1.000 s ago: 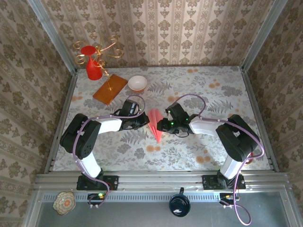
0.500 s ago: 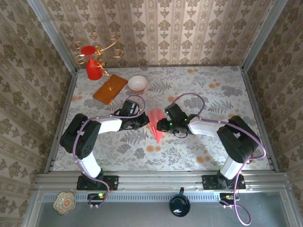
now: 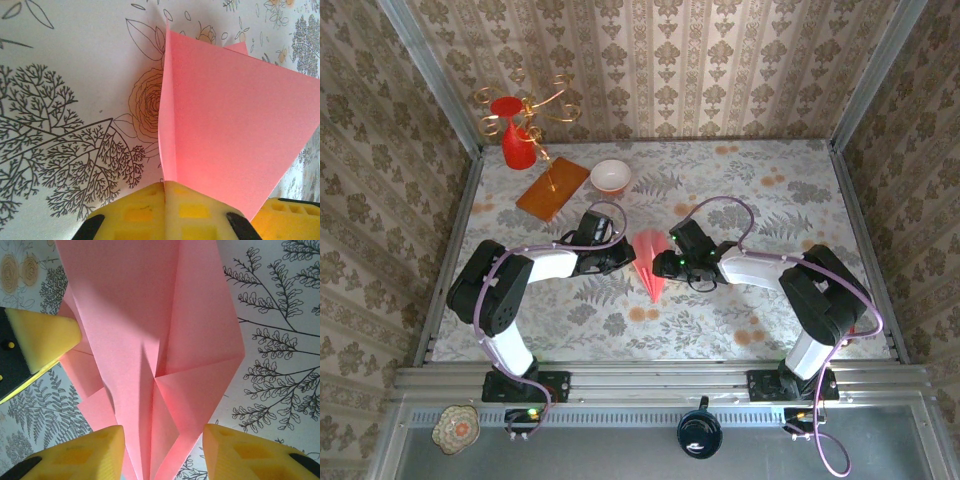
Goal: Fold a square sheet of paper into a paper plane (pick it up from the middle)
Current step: Move the paper plane to the top-center of the table.
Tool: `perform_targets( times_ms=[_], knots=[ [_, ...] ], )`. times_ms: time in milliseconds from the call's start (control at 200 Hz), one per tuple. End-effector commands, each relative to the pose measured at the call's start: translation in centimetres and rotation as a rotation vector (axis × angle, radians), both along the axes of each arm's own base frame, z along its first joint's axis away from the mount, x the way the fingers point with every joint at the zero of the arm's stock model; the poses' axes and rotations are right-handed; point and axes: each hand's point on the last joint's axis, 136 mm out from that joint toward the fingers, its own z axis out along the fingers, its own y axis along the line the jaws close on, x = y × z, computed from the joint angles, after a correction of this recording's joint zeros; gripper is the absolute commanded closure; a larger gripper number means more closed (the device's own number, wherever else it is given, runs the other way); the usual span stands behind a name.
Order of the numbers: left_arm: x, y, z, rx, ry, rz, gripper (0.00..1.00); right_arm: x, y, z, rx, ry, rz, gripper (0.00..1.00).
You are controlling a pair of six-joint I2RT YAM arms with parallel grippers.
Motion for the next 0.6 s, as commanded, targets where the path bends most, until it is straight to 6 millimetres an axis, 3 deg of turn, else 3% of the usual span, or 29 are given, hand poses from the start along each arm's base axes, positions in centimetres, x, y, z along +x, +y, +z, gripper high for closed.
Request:
perform_targets(
  times_ms=[0, 235, 390, 595],
  knots=[
    [0.5, 0.1, 1.0, -0.004, -0.026, -0.01, 0.96, 0.3, 0.2, -0.1, -0.013, 0.007, 0.001, 0.54],
    [0.5, 0.1, 1.0, -0.006, -0.026, -0.012, 0.96, 0.1, 0.8, 0.5, -0.002, -0.016, 0.03, 0.62],
    [0.5, 0.1, 1.0, -0.006, -0.026, -0.011, 0.96, 0.1, 0.4, 0.6, -0.019, -0.021, 0.023, 0.63],
    [0.5, 0.0, 1.2, -0.012, -0.027, -0.013, 0.96, -0.3, 2.2, 0.4, 0.019, 0.0, 0.087, 0.61]
  ],
)
